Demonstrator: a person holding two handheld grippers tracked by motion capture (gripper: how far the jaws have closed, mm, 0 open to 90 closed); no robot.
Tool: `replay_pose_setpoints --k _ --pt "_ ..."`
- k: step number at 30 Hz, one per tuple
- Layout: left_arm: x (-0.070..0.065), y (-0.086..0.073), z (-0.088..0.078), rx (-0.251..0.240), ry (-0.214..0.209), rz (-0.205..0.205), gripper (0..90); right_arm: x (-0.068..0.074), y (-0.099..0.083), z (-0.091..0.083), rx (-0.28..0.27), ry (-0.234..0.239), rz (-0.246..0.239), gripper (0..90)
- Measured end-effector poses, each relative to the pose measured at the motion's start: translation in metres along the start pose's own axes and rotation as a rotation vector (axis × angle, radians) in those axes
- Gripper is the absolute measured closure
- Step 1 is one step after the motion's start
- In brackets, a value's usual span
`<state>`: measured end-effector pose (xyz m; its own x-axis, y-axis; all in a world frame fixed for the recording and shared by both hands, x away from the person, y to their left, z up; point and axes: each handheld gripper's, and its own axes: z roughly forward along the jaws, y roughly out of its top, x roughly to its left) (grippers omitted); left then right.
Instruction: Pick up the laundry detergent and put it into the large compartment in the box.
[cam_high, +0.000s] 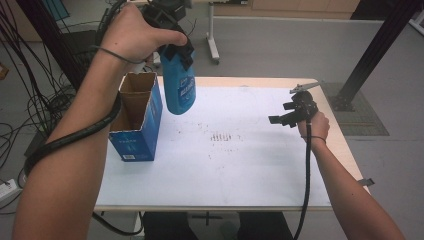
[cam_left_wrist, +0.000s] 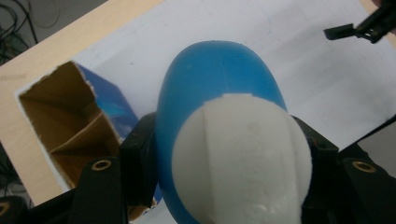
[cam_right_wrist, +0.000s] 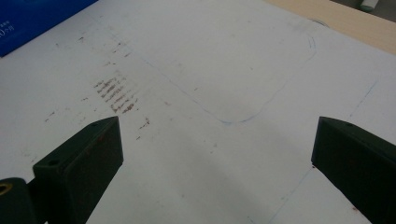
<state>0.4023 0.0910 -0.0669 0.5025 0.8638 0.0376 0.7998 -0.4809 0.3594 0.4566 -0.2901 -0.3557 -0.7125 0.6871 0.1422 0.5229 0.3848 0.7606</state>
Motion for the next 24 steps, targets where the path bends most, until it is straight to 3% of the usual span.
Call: replay_pose_setpoints --k 5,12,18,24 --pt "0.024 -0.005 -0.001 0.013 0.029 -0.064 37.6 0.001 0.0 0.002 0.0 0.006 0.001 1.9" --pt "0.055 -0.016 -0.009 -0.017 0.064 -0.154 37.5 0.0 0.0 0.002 0.001 0.008 0.002 1.9" --pt "0.076 -0.025 -0.011 -0.022 0.113 -0.227 37.5 0.0 -0.001 0.003 -0.001 0.01 0.005 1.8" --pt "0.093 -0.033 -0.008 -0.003 0.127 -0.287 37.5 0.001 0.0 0.004 -0.002 0.016 0.003 1.9"
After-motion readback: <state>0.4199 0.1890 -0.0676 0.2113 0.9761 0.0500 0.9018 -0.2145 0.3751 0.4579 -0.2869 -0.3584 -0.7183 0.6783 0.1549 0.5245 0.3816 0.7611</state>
